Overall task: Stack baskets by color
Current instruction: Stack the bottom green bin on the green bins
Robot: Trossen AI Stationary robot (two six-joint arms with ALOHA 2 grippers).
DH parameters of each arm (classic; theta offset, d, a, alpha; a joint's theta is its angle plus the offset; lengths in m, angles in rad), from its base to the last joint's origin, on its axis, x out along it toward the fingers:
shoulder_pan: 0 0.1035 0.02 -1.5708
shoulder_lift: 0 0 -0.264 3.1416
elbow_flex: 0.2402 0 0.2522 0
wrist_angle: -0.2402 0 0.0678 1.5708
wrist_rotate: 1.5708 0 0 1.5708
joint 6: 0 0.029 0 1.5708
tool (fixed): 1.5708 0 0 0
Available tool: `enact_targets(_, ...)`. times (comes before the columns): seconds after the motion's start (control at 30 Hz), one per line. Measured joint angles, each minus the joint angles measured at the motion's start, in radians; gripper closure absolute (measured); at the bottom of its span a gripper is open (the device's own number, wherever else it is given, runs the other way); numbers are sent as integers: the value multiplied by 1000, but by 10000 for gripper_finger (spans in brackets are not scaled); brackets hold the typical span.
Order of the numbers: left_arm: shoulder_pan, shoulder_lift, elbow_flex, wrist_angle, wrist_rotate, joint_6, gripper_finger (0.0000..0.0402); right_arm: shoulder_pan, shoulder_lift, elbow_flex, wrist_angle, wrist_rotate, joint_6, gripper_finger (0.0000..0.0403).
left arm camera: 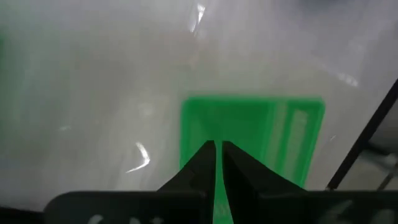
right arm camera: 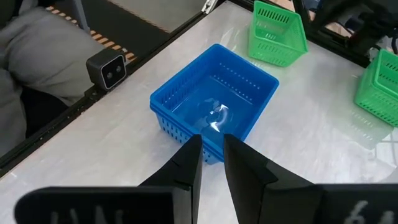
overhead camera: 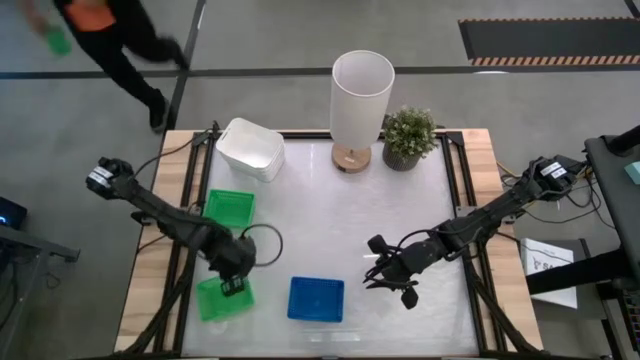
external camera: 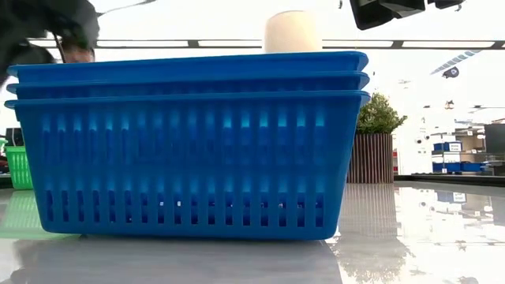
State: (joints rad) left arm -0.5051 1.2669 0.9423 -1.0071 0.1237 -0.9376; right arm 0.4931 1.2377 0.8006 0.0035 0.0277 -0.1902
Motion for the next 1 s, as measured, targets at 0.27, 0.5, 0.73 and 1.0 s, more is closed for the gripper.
enact_targets(0.27, -116, 7, -5, -78, 2, 0, 365, 0, 0, -5, 0, 0, 0, 346)
enact_targets(0.5, -176, 7, -69, -37, -6, 31, 286, 0, 0, -5, 0, 0, 16, 346)
enact_targets(0.73, -183, 8, -168, -9, -14, 28, 256, 0, 0, -5, 0, 0, 15, 346)
enact_targets(1.0, -183, 9, -211, 77, -5, 38, 289, 0, 0, -5, 0, 0, 15, 346)
